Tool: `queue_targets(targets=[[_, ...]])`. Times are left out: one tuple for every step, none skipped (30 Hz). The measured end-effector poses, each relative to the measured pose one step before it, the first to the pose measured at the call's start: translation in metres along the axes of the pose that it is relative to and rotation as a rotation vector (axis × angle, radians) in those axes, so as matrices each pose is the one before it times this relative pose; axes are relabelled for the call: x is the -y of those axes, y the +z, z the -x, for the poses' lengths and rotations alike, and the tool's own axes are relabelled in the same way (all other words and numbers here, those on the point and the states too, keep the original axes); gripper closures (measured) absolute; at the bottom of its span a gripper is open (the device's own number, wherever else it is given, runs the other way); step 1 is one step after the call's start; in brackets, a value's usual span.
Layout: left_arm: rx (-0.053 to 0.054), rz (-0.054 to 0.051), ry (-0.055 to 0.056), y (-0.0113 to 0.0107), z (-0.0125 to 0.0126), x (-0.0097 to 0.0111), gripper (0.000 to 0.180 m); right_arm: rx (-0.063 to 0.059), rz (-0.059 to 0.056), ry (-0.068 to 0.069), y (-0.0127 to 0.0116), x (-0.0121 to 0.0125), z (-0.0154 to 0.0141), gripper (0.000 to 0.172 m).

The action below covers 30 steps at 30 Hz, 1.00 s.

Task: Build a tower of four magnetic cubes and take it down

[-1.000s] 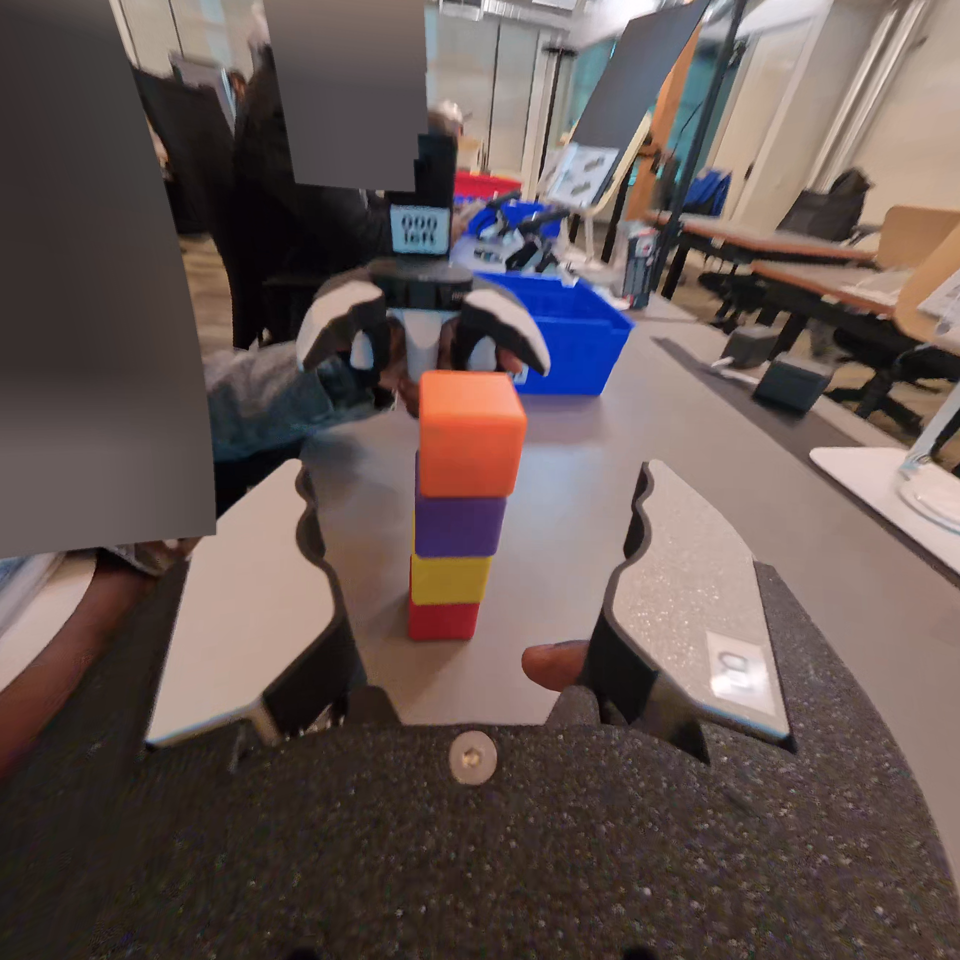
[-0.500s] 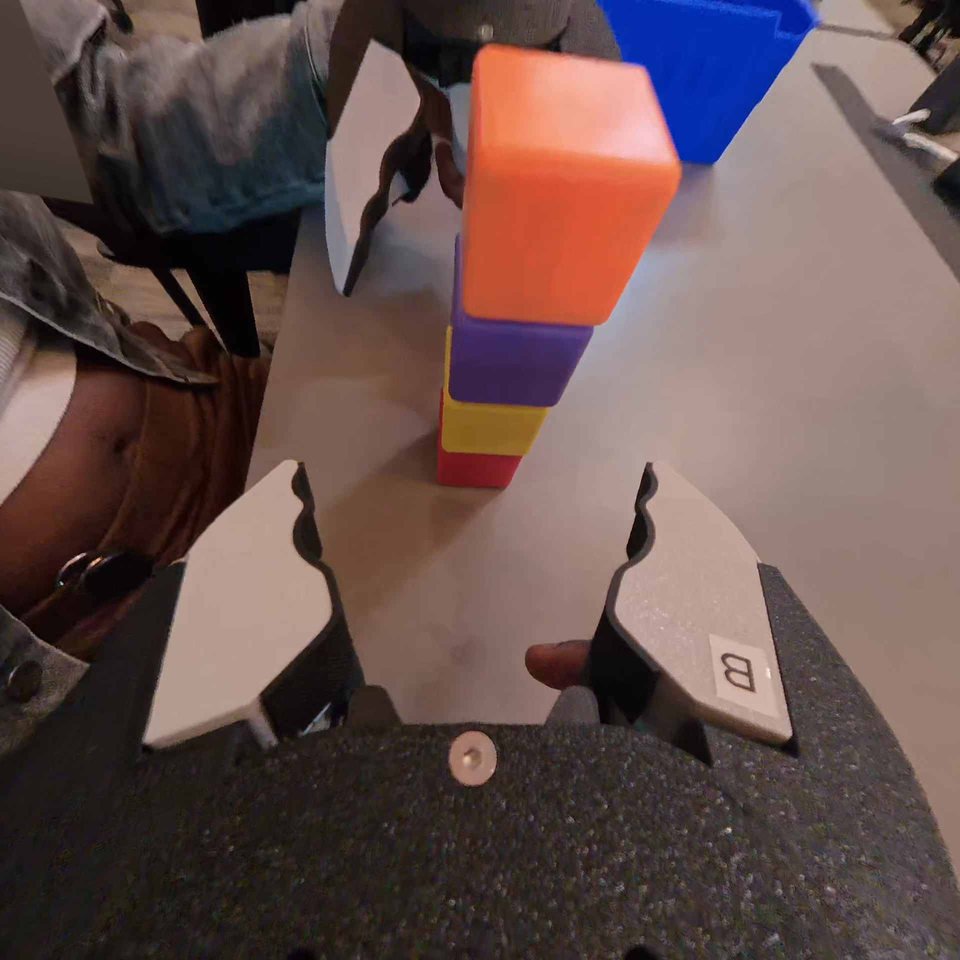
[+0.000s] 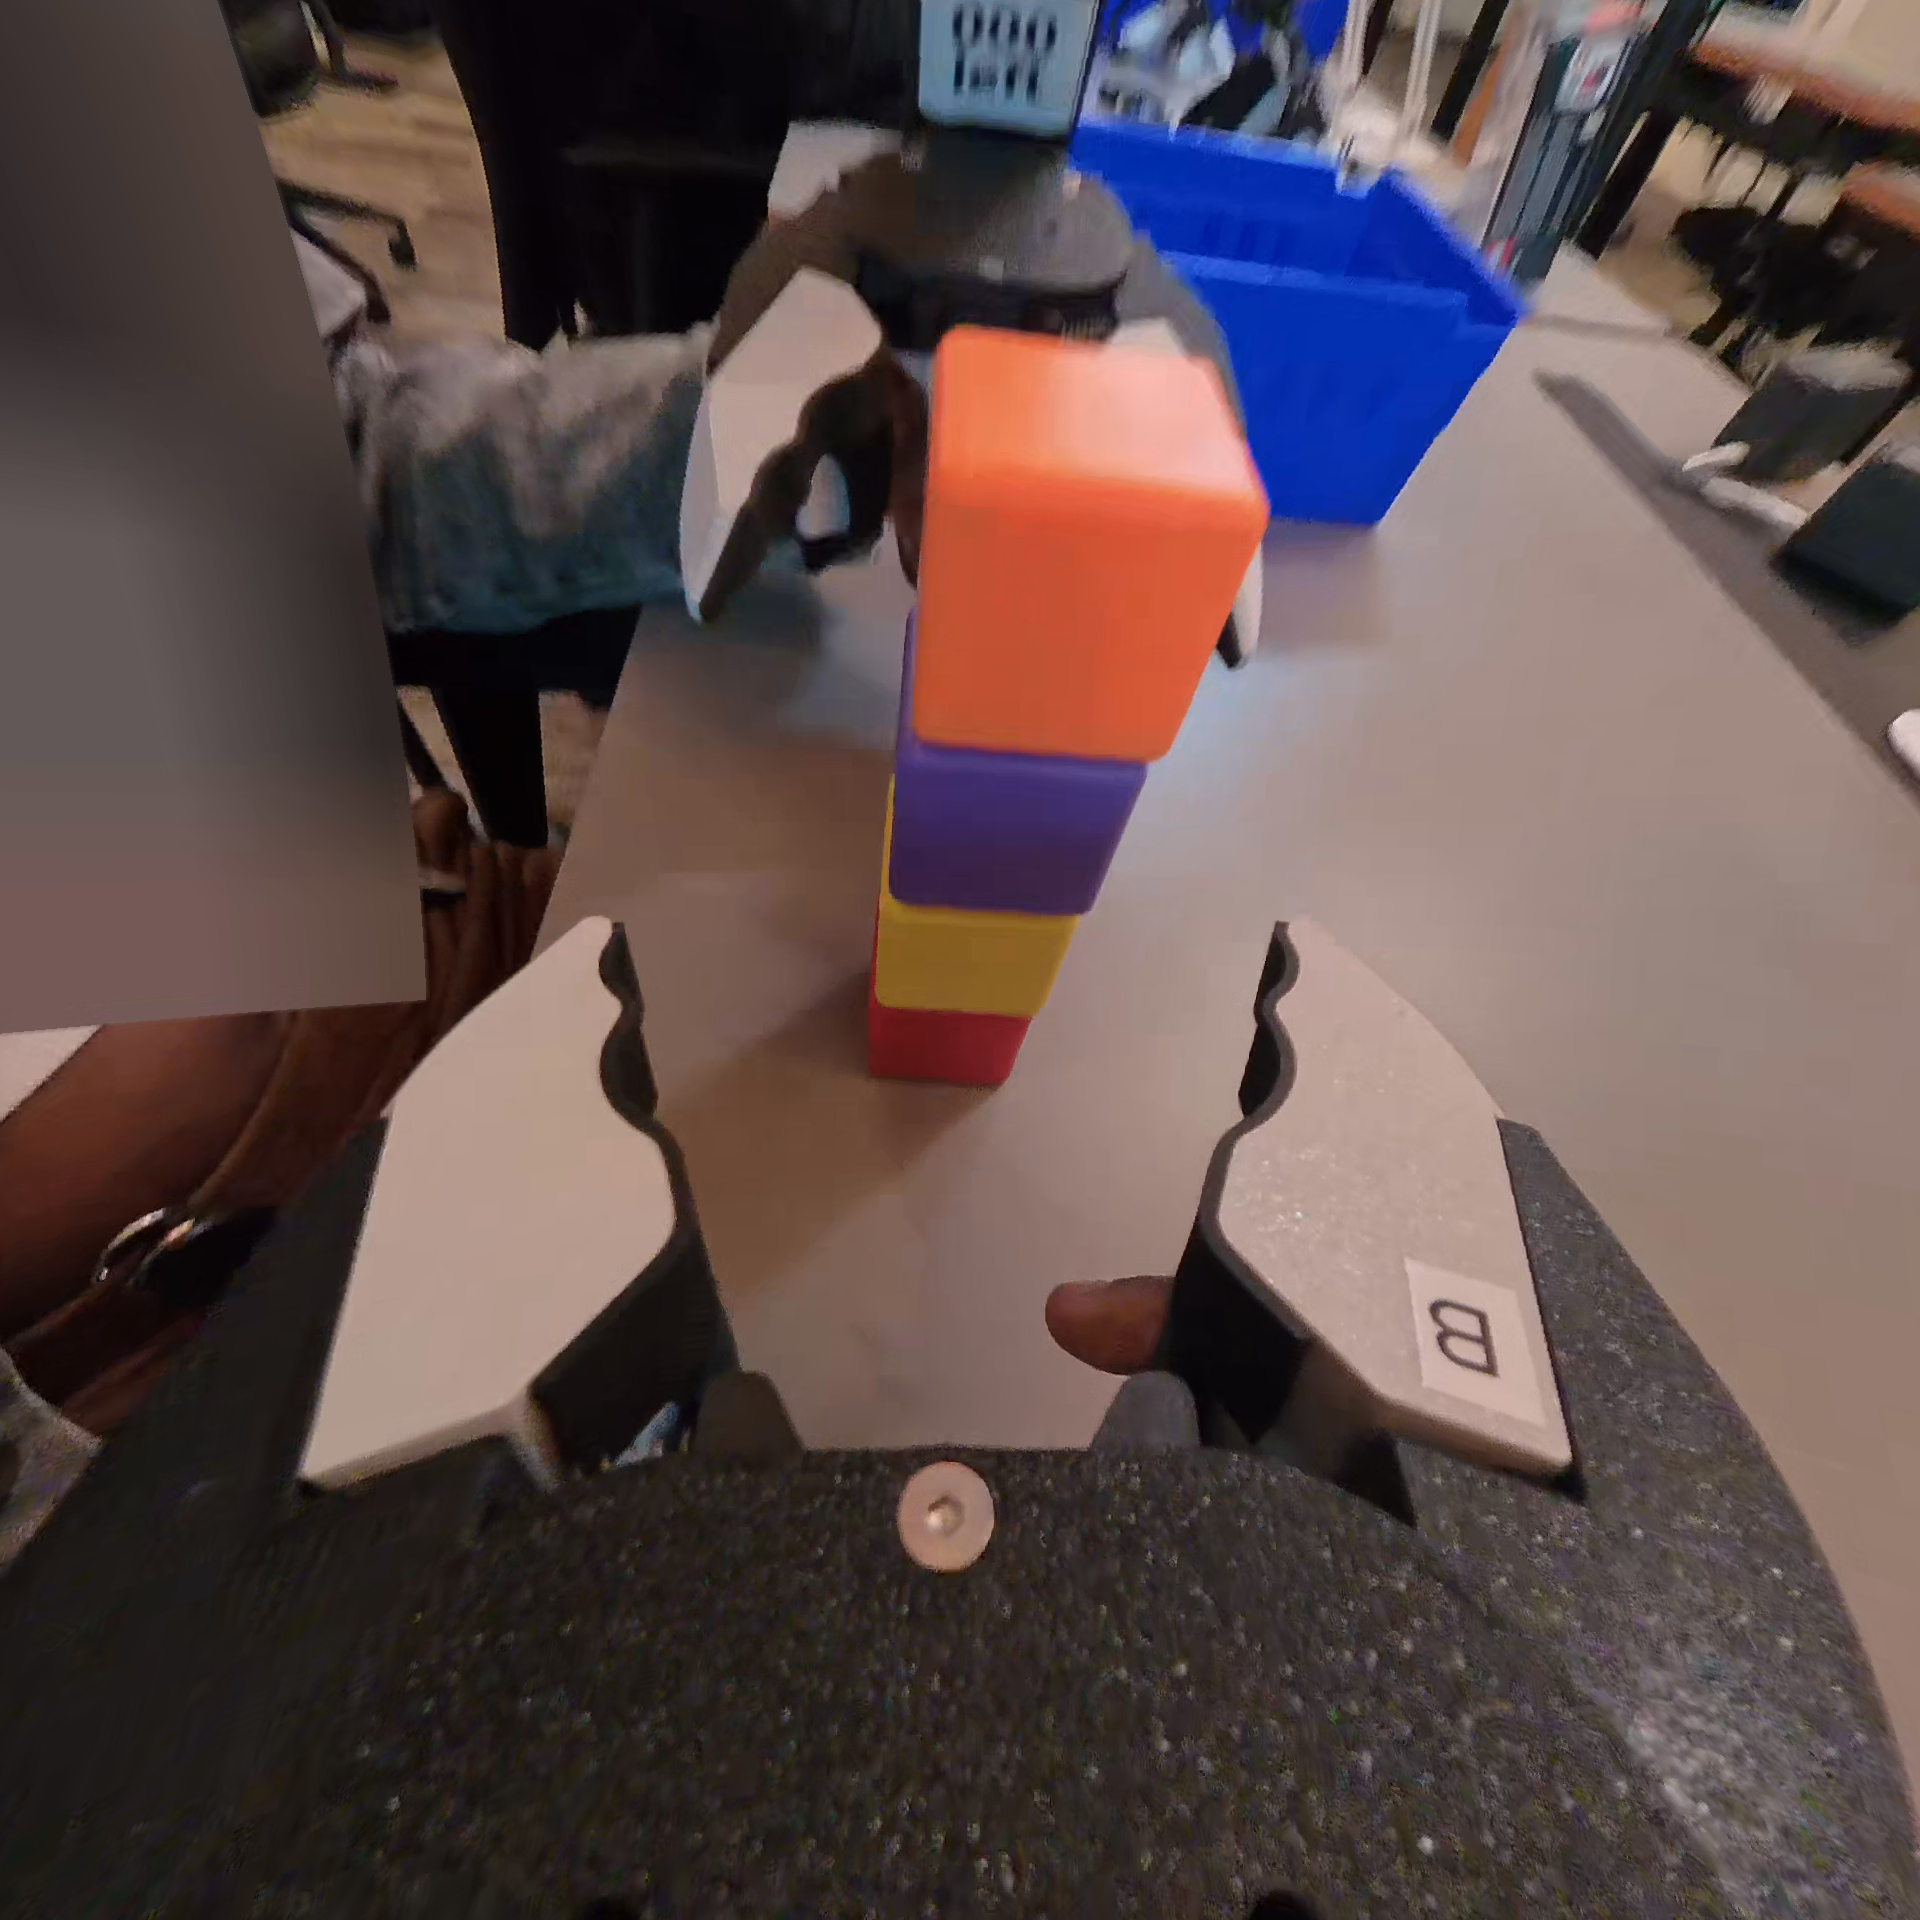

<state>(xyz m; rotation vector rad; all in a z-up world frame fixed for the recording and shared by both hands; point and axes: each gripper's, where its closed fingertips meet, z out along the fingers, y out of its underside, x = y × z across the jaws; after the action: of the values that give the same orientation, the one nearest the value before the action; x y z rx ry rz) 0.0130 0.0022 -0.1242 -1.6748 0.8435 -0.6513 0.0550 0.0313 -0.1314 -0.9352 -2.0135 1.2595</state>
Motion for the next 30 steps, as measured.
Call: queue_targets(targets=[[-0.0011,-0.0364,-0.0072,-0.001,0.0003,0.0052,0.066,-0.007,-0.0447,-0.0006,-0.00091,0.00702,-0.00125,0.06],[-0.0013,-0.0355,-0.0046,-0.00076,0.00013,0.00518,0.065,-0.0055,-0.0472,0.0042,-0.00102,0.00756,-0.00117,0.06],[0.004,-0.0345,-0.0016,-0.00075,0.0006,0.00517,0.066,-0.0073,-0.0464,0.0076,-0.001,0.00761,-0.00155,0.061],[0.0078,-0.0342,-0.0003,-0.00048,0.00103,0.00507,0.066,-0.0071,-0.0452,0.01,-0.001,0.00723,-0.0015,0.062],[0.0018,-0.0303,-0.0015,-0.00018,0.00018,0.00431,0.066,-0.0051,-0.0404,0.0107,-0.00096,0.00654,-0.00121,0.063],[-0.0014,-0.0266,-0.005,-0.00008,-0.00023,0.00382,0.066,-0.0046,-0.0356,0.0091,-0.00094,0.00562,-0.0011,0.064],[0.0023,-0.0288,-0.0064,-0.00002,0.00036,0.00417,0.065,-0.0049,-0.0334,0.0076,-0.00093,0.0052,-0.00091,0.064],[0.0025,-0.0303,-0.0053,-0.00019,0.00043,0.00442,0.065,-0.0047,-0.0317,0.0072,-0.00083,0.00489,-0.00102,0.064],[0.0028,-0.0307,-0.0055,-0.00027,0.0003,0.00434,0.065,-0.0026,-0.0298,0.0079,-0.00072,0.00457,-0.00058,0.064],[-0.0004,-0.0299,-0.0077,-0.00041,-0.00006,0.00432,0.065,0.0008,-0.0272,0.0101,-0.00061,0.00422,-0.00014,0.064],[-0.0044,-0.025,-0.0099,-0.00035,-0.00039,0.00355,0.065,0.0019,-0.0199,0.0105,-0.00037,0.00315,0.00006,0.065],[0.0007,-0.0115,-0.009,-0.00003,0.00035,0.00142,0.065,-0.0026,-0.0088,0.0064,-0.00014,0.00142,-0.00071,0.066],[0.01,0.0057,-0.0018,0.00041,0.00166,-0.00119,0.065,-0.0084,0.0003,0.0004,0.00031,-0.00006,-0.00129,0.067],[0.014,0.0163,0.0023,0.0012,0.00213,-0.00322,0.065,-0.0126,0.0035,-0.003,0.00067,-0.00077,-0.00185,0.068],[0.0127,0.0181,-0.0003,0.0021,0.00195,-0.00389,0.065,-0.0143,0.0,-0.0008,0.00123,-0.00051,-0.00197,0.069],[0.0056,0.0149,-0.0031,0.00307,0.00074,-0.00386,0.066,-0.0108,-0.0037,0.0051,0.00197,-0.00006,-0.00146,0.071],[-0.0004,0.0136,-0.006,0.00406,-0.00047,-0.00377,0.066,-0.0102,-0.0038,0.0082,0.00241,-0.00026,-0.0014,0.074],[-0.003,0.0137,-0.0056,0.00461,-0.00108,-0.00365,0.067,-0.0052,-0.0036,0.006,0.00254,-0.00039,-0.00062,0.076],[0.0013,0.018,-0.0018,0.00449,-0.0005,-0.00406,0.069,0.0009,-0.0043,0.0032,0.00257,-0.0003,0.00056,0.08],[0.0005,0.0193,0.003,0.00411,-0.00077,-0.00417,0.072,0.0004,-0.0039,0.0021,0.00215,-0.00044,0.00051,0.088],[-0.0005,0.0148,0.0025,0.00369,-0.00096,-0.00339,0.074,0.0011,-0.0008,0.0022,0.00201,-0.00077,0.00057,0.092],[-0.0028,0.013,0.0018,0.00297,-0.00113,-0.00291,0.077,0.0061,0.0018,0.0013,0.00173,-0.0011,0.0012,0.096],[-0.0045,0.0107,0.0025,0.00243,-0.00122,-0.00249,0.085,0.0003,0.0037,0.0016,0.00138,-0.00114,0.00024,0.101],[0.0072,0.0084,-0.0007,0.00212,0.0006,-0.00205,0.092,-0.0042,0.0043,0.0024,0.00105,-0.00119,-0.00059,0.103],[0.0084,0.0092,0.0016,0.00171,0.00108,-0.00234,0.102,0.0007,0.004,0.0019,0.00094,-0.00115,-0.00002,0.107],[0.0055,0.0144,0.0018,0.00165,0.00059,-0.00307,0.117,0.0028,0.0041,-0.0005,0.00063,-0.00115,0.00037,0.114],[0.0076,0.0217,0.0026,0.00153,0.00108,-0.00393,0.13,-0.0018,0.0062,-0.0047,0.00042,-0.00142,-0.00003,0.125],[0.0084,-0.0001,0.0013,0.00064,0.00053,-0.00016,0.13,-0.0002,0.0039,-0.0091,0.00009,-0.0006,0.00038,0.126],[-0.0015,0.0055,0.0124,0.0,-0.00064,-0.00035,0.131,0.0024,0.0047,-0.0105,-0.00013,-0.00029,0.00094,0.126],[-0.0001,0.0055,0.0068,-0.00005,-0.00044,-0.00011,0.131,0.0008,0.0065,-0.0103,-0.00025,0.0,0.00072,0.126]])
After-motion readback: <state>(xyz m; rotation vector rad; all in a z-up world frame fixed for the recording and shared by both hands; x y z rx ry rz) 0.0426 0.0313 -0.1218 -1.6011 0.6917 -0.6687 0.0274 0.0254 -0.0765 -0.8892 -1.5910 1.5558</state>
